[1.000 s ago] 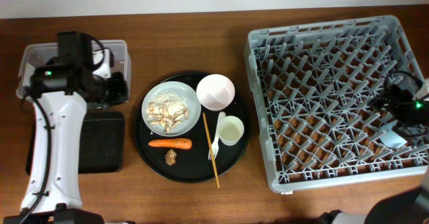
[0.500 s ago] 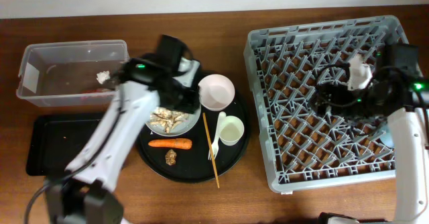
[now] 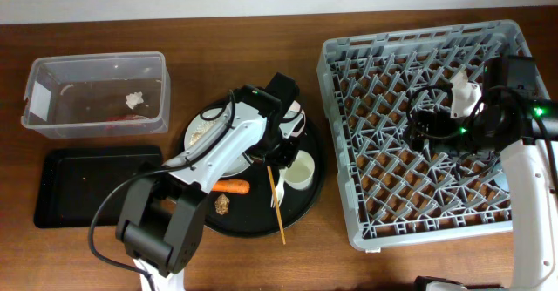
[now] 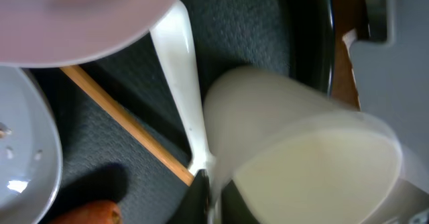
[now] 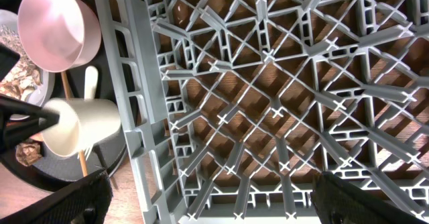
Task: Sort waste into correct bins and load items into the dishwasher rack
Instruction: 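Grasp the white cup from the tray with the left gripper, then hand the white cup from the left gripper to the right gripper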
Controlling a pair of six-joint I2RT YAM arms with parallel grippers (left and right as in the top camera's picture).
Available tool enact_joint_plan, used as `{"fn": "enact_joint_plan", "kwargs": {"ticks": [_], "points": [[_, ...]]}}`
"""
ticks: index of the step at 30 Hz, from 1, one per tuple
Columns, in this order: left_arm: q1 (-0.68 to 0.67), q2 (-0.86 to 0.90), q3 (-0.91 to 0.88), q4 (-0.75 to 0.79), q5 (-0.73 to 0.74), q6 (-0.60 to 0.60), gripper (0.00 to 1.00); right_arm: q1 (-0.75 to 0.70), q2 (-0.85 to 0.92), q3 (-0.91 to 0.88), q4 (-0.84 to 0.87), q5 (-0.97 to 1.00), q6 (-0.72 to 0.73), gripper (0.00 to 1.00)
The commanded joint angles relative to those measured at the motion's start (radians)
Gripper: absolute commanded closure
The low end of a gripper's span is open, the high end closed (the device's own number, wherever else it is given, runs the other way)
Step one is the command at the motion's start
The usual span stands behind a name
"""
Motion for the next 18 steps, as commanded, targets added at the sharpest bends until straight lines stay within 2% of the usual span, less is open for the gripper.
{"fn": "enact_joint_plan", "kwargs": {"ticks": [1,5,6,7,10,12,15,18], "points": [[0.006,0.005,0.033,-0.008,0.013,0.005,1.0,0.005,0.002,0.019,-0.001,0.012,-0.01,0.01],[0.074,-0.017,0.149,-0.102,0.021,0.01,1.0,0.005,0.002,0.019,0.001,0.013,-0.01,0.01],[0.106,-0.026,0.188,-0.129,0.064,0.038,1.0,0.005,0.003,0.019,0.002,0.012,-0.01,0.01],[0.138,-0.032,0.218,-0.144,0.134,0.075,1.0,0.005,0.003,0.019,0.003,0.012,-0.01,0.01],[0.271,-0.043,0.284,-0.158,0.529,0.209,1.0,0.005,0.007,0.019,0.015,-0.048,-0.024,0.01],[0.349,-0.043,0.285,-0.131,0.759,0.257,1.0,0.005,0.014,0.019,0.027,-0.211,-0.124,0.02],[0.431,-0.034,0.285,-0.097,0.991,0.275,1.0,0.006,0.035,0.019,0.035,-0.539,-0.304,0.01],[0.46,-0.031,0.285,-0.082,1.085,0.275,1.0,0.018,0.066,0.019,0.055,-0.809,-0.413,0.01]]}}
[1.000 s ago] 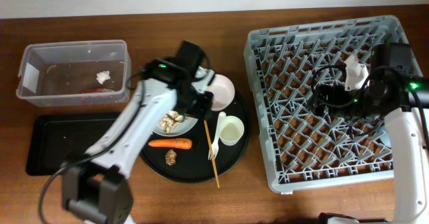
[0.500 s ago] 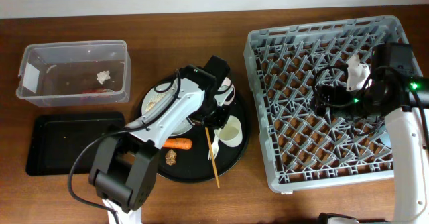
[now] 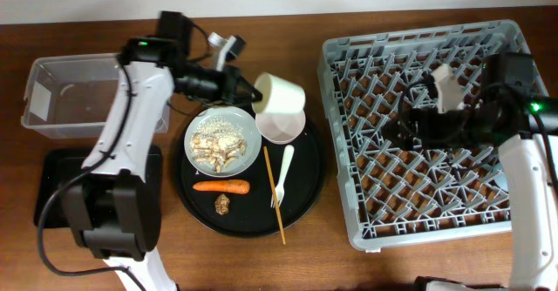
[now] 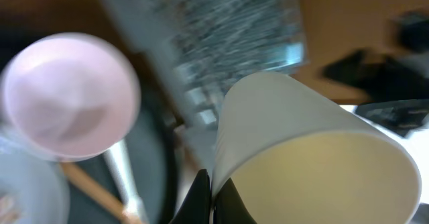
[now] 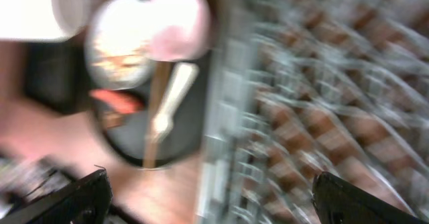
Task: Sort waste into correct bins and load items into the dishwasher rack
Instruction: 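Hand the white cup from the left gripper to the right gripper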
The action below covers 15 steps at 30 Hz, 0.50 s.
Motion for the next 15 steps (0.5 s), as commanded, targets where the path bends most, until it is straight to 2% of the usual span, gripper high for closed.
{"fn": "enact_joint_plan", "kwargs": {"ticks": [1,3,10,15], "points": [[0.023,-0.018,0.016,0.011,0.318,0.056,1.0,0.032,0.045,0.019,0.043,-0.469,-0.195,0.01],[0.015,-0.018,0.016,0.002,0.354,0.056,1.0,0.09,0.07,0.019,0.111,-0.533,-0.194,0.01],[-0.064,-0.018,0.016,0.0,0.375,0.056,1.0,0.255,0.093,0.019,0.284,-0.532,-0.19,0.01],[-0.103,-0.018,0.016,-0.01,0.375,0.056,1.0,0.308,0.093,0.019,0.372,-0.531,-0.178,0.01]]}}
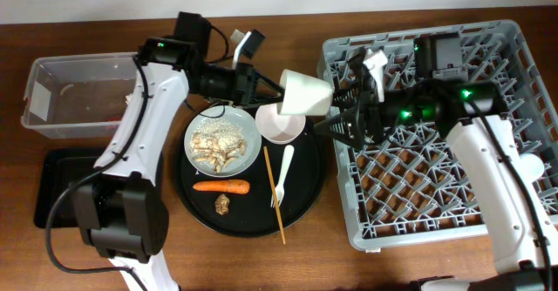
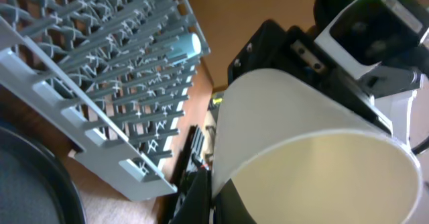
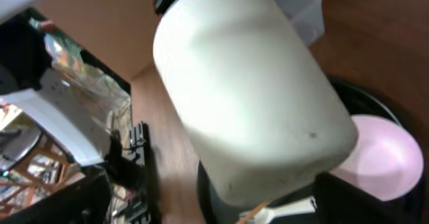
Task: Sort waste into correct bins and load items into the dishwasher rack
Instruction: 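Hand the white cup from the left gripper to the right gripper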
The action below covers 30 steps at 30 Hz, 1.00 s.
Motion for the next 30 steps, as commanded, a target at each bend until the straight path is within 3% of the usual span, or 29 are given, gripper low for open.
{"fn": "enact_joint_plan", "kwargs": {"ticks": [1,7,20,26,30], "points": [[-0.021,-0.018,0.015,-0.019,0.044,0.02,1.0,0.031,0.006,0.018,0.05,-0.046,0.013,0.01],[-0.021,-0.018,0.015,-0.048,0.045,0.02,1.0,0.03,0.006,0.018,0.085,-0.036,0.016,0.01],[-0.021,-0.018,0.015,-0.077,0.044,0.02,1.0,0.03,0.013,0.018,0.09,0.19,0.035,0.01],[-0.021,-0.018,0.015,-0.076,0.039,0.021,1.0,0.031,0.013,0.018,0.128,0.018,0.026,0.0],[-0.021,-0.018,0.015,-0.076,0.036,0.021,1.0,0.034,0.013,0.018,0.159,-0.095,0.027,0.13]]}}
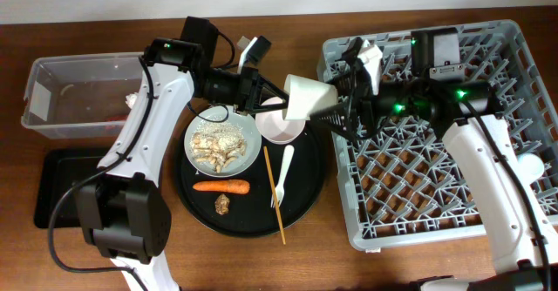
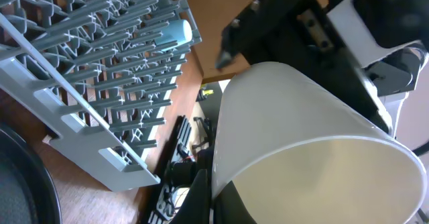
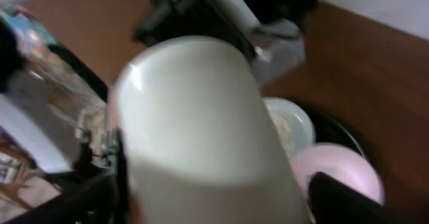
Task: Sort waste into correct bins and load items into the dishwasher rack
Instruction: 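Hand the white cup from the left gripper to the right gripper, then place the white cup upside down in the rack's right side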
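A cream cup (image 1: 305, 98) hangs on its side above the black round tray (image 1: 309, 195), base toward the grey dishwasher rack (image 1: 342, 182). My left gripper (image 1: 266, 95) is shut on its rim; in the left wrist view the cup (image 2: 288, 130) fills the frame above the gripper (image 2: 209, 200). My right gripper (image 1: 336, 108) reaches out from over the rack's left edge. It is open, with the cup (image 3: 201, 117) between its fingers (image 3: 94, 197).
On the tray lie a pink bowl (image 1: 281, 127), a plate of food scraps (image 1: 222, 143), a carrot (image 1: 221, 186), a white fork (image 1: 283, 173), a chopstick (image 1: 275, 204) and a brown scrap (image 1: 222, 205). A clear bin (image 1: 87, 95) and a flat black tray (image 1: 87, 186) sit at the left.
My right gripper has come closer to the cup, whose base now lies between its open fingers. The left gripper still holds the rim, with the cup nearly where it was.
First my left gripper was shut on the cup's rim down on the tray, and the right gripper hung over the rack. Then the cup was lifted at the tray's back. Then it was turned toward the rack, facing the open right gripper, which now surrounds its base.
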Controlling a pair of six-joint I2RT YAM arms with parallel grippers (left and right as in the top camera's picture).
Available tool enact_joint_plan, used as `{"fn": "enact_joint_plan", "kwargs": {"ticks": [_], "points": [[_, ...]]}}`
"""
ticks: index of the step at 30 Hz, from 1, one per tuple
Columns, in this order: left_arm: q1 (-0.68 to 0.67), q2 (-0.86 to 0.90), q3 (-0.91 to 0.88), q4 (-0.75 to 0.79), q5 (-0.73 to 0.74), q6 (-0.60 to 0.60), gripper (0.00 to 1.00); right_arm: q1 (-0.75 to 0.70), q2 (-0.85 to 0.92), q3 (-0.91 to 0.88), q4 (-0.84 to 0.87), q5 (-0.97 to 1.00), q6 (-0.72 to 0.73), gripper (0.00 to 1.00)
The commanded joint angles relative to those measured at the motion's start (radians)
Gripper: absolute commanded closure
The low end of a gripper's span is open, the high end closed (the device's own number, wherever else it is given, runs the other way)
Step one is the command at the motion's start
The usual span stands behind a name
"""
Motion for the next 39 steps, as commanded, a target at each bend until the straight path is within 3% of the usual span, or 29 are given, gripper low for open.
{"fn": "enact_joint_plan", "kwargs": {"ticks": [1,3,4,11,19,28,39], "points": [[0.001,-0.018,0.016,-0.002,0.022,0.02,1.0,0.012,0.01,0.018,0.01,-0.13,0.0,0.25],[0.001,-0.018,0.016,0.001,0.022,0.02,1.0,0.012,0.01,0.018,0.002,-0.13,0.0,0.37],[0.001,-0.018,0.016,0.001,0.022,0.02,1.0,0.012,0.01,0.018,-0.003,-0.129,0.0,0.37],[0.003,-0.018,0.016,0.009,0.022,0.02,1.0,0.012,0.01,0.018,-0.024,-0.126,0.0,0.36],[0.003,-0.018,0.016,0.016,0.023,0.019,1.0,0.014,0.01,0.018,-0.029,-0.126,0.0,0.27],[0.003,-0.018,0.016,0.016,0.023,0.02,1.0,0.053,0.01,0.016,-0.055,-0.019,0.0,0.26],[0.003,-0.018,0.016,0.016,0.023,0.02,1.0,0.052,0.01,0.016,-0.058,-0.019,0.0,0.27]]}}
